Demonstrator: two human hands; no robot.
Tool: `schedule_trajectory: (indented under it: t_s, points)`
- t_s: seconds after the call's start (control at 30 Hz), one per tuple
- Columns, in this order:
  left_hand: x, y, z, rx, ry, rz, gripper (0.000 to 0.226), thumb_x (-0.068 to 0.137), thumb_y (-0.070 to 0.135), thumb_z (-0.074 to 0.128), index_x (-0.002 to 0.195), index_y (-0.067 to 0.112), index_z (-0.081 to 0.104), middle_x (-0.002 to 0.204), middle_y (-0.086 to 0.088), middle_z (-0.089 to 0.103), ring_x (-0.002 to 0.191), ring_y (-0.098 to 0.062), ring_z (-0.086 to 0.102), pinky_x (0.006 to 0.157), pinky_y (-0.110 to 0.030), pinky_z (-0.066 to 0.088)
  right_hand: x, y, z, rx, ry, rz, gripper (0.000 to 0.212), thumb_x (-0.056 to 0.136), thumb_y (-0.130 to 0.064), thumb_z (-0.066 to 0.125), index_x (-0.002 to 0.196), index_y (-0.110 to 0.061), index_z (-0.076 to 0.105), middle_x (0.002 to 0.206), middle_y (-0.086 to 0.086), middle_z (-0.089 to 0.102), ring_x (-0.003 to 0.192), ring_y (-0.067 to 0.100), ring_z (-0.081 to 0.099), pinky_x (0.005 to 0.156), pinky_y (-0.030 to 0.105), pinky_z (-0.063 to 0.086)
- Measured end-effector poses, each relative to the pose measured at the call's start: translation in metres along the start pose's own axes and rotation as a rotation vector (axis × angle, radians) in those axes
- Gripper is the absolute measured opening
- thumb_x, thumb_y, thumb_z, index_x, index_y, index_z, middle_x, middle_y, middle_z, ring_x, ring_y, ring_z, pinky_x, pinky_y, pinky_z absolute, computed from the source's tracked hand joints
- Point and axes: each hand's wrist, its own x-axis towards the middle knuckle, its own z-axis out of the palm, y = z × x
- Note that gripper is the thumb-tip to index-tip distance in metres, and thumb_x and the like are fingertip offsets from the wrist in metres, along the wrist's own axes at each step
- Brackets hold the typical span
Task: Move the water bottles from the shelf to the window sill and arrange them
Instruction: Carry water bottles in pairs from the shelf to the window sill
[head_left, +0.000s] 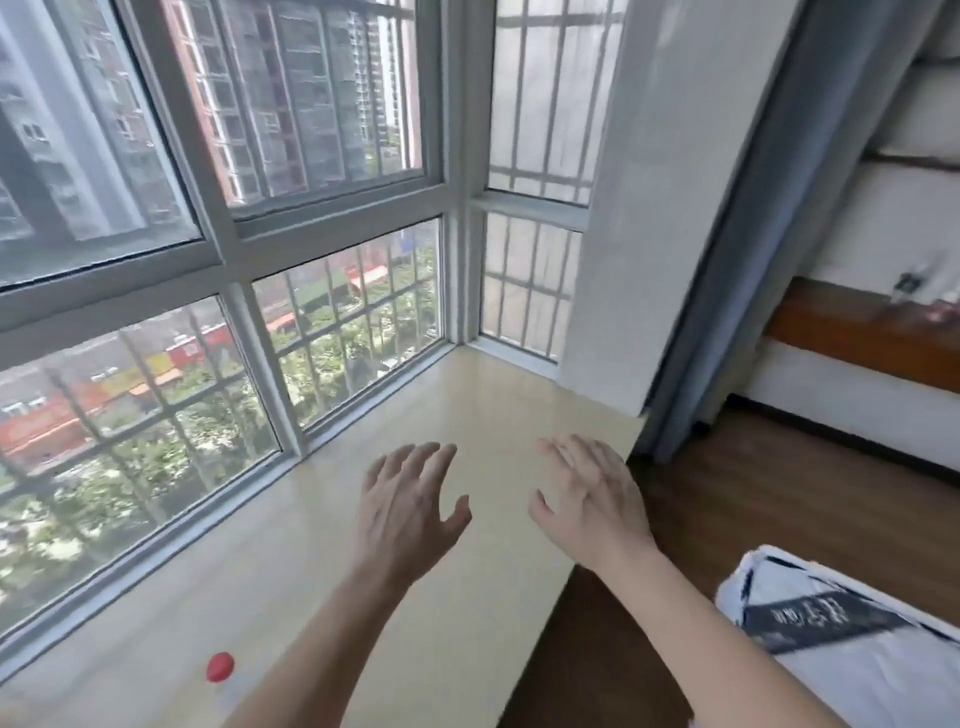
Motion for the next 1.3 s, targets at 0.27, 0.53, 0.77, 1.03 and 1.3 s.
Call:
schedule_trajectory:
  t_s: [0.27, 0.53, 0.77, 1.03, 1.3]
  points:
    - [0.032, 0.100, 0.037, -0.083, -0.043, 0.275, 0.061, 0.080, 0.054, 0.055, 0.133, 0.024, 0.054, 0.129, 0.001, 0.062, 0.120, -0.026, 0.055, 0.100, -0.042, 0.042, -0.062, 0.094, -0.039, -0.120, -0.023, 0.244, 0.049, 0.082, -0.036, 0.060, 0.124, -0.012, 0.063, 0.116, 0.005, 0.064, 0.113, 0.028, 0.058, 0.102, 0.044, 0.047]
    - [0.078, 0.184, 0.090, -0.136, -0.085, 0.423, 0.058, 0.082, 0.051, 0.056, 0.133, 0.023, 0.054, 0.130, 0.001, 0.061, 0.121, -0.027, 0.054, 0.099, -0.042, 0.041, -0.079, 0.180, -0.028, -0.159, 0.003, 0.372, 0.045, 0.080, -0.035, 0.061, 0.119, -0.012, 0.065, 0.110, 0.005, 0.065, 0.109, 0.028, 0.059, 0.097, 0.045, 0.048]
    - [0.168, 0.262, 0.158, -0.130, -0.125, 0.475, 0.057, 0.084, 0.050, 0.054, 0.135, 0.025, 0.052, 0.135, 0.001, 0.058, 0.125, -0.026, 0.051, 0.102, -0.043, 0.039, -0.045, 0.297, 0.002, -0.156, 0.001, 0.437, 0.039, 0.080, -0.034, 0.061, 0.113, -0.013, 0.065, 0.106, 0.003, 0.065, 0.107, 0.028, 0.060, 0.094, 0.043, 0.049]
    - [0.274, 0.353, 0.219, -0.116, -0.140, 0.483, 0.055, 0.083, 0.050, 0.053, 0.133, 0.027, 0.051, 0.131, 0.005, 0.059, 0.119, -0.024, 0.054, 0.098, -0.040, 0.042, 0.024, 0.432, 0.021, -0.141, -0.020, 0.438, 0.040, 0.081, -0.033, 0.061, 0.116, -0.013, 0.065, 0.109, 0.003, 0.064, 0.109, 0.027, 0.060, 0.096, 0.044, 0.048]
    - [0.355, 0.413, 0.264, -0.133, -0.105, 0.514, 0.054, 0.081, 0.048, 0.055, 0.129, 0.023, 0.055, 0.126, 0.005, 0.062, 0.115, -0.024, 0.057, 0.093, -0.042, 0.046, 0.075, 0.521, 0.037, -0.160, -0.018, 0.459, 0.041, 0.081, -0.032, 0.065, 0.118, -0.015, 0.066, 0.113, 0.002, 0.065, 0.113, 0.025, 0.059, 0.099, 0.041, 0.047]
